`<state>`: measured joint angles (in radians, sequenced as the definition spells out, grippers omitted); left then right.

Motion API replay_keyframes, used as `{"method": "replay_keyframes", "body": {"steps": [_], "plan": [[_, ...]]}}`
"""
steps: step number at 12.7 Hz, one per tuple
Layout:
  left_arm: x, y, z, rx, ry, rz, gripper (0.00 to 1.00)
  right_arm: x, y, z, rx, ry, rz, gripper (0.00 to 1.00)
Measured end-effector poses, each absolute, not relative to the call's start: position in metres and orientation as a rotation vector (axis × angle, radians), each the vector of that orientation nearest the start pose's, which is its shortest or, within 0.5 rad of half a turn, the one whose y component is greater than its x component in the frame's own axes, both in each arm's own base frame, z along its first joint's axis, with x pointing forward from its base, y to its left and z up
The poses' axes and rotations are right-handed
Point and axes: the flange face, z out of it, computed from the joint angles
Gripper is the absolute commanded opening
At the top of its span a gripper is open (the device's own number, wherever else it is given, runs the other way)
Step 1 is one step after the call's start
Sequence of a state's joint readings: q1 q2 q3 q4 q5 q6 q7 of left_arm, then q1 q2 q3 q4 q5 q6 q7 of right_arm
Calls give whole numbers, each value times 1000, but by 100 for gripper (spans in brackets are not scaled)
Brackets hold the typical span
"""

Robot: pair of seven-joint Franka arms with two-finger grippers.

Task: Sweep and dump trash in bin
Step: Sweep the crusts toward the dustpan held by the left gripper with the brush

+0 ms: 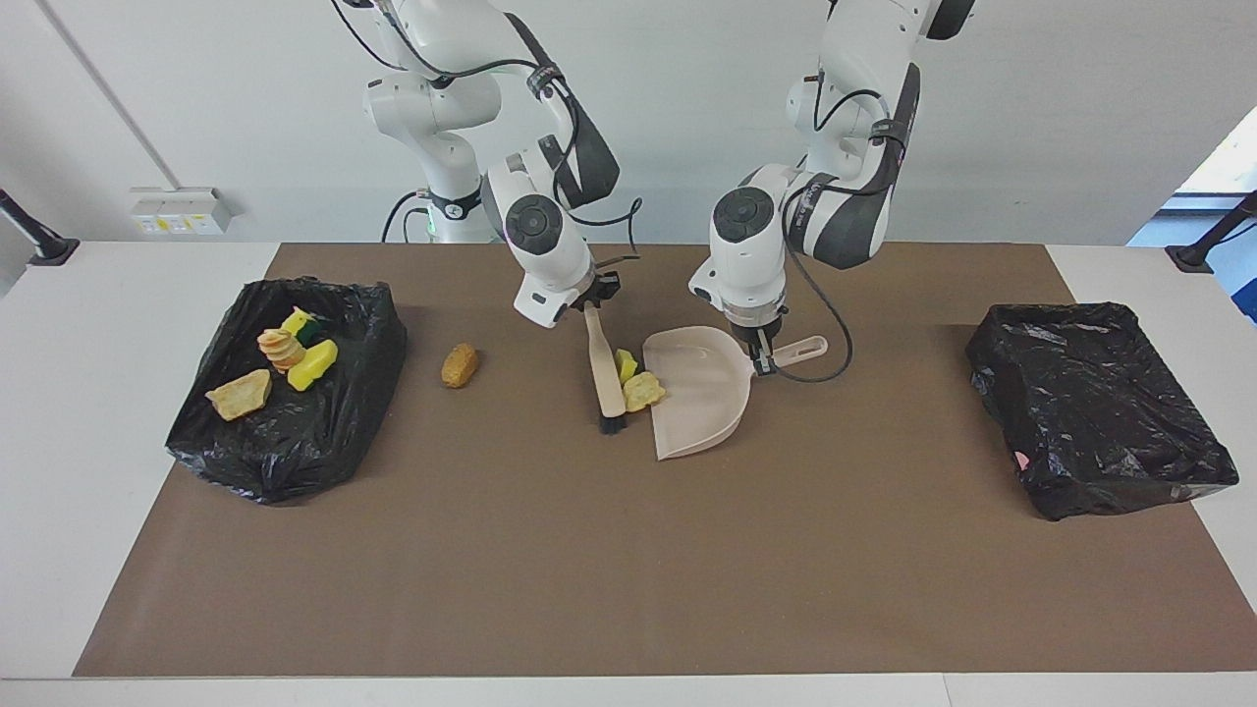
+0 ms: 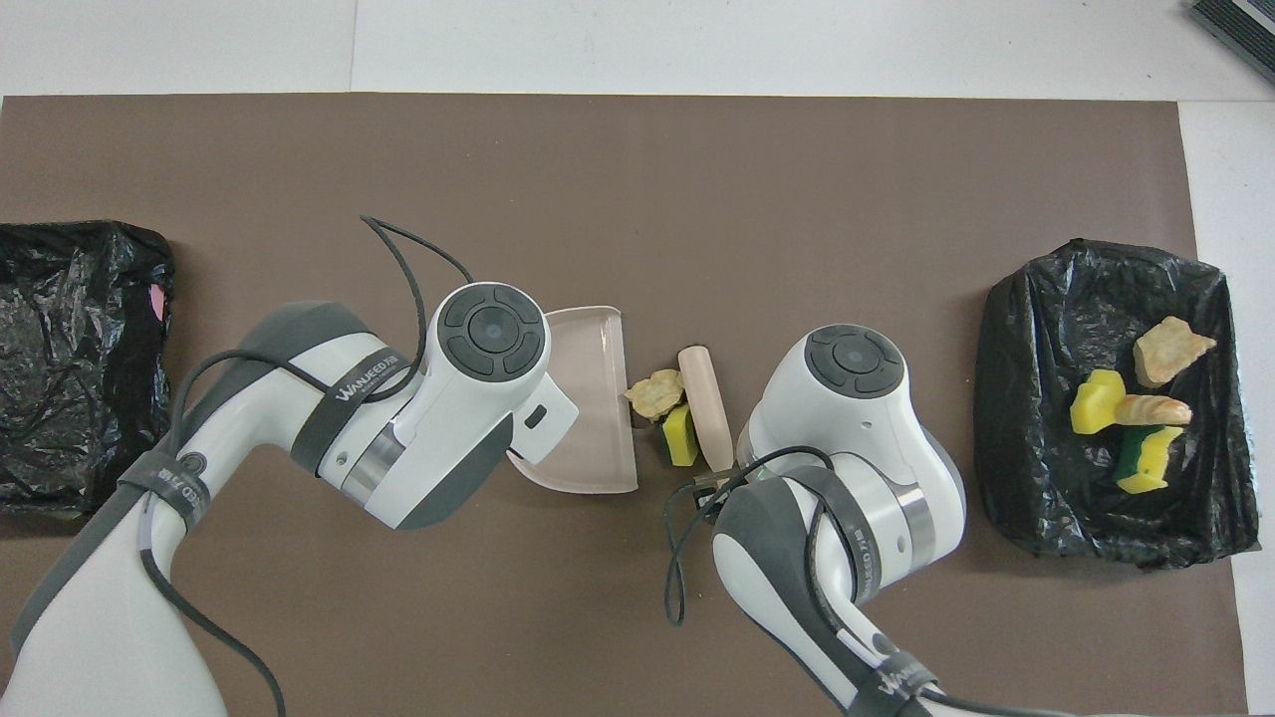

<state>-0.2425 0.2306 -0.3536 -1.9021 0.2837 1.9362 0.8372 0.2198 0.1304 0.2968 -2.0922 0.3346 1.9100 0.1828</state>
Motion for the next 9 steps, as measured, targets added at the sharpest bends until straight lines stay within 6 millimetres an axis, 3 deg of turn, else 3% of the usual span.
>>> {"method": "replay_keyframes", "body": {"steps": [5,9], "plan": [[495,-303,370,-2105,2096,314,0,444,304,353,-2648,-183,616,0],[486,-299,365,-2090,2105,322,0,454,309,372,-2620,-167,544,0]]}}
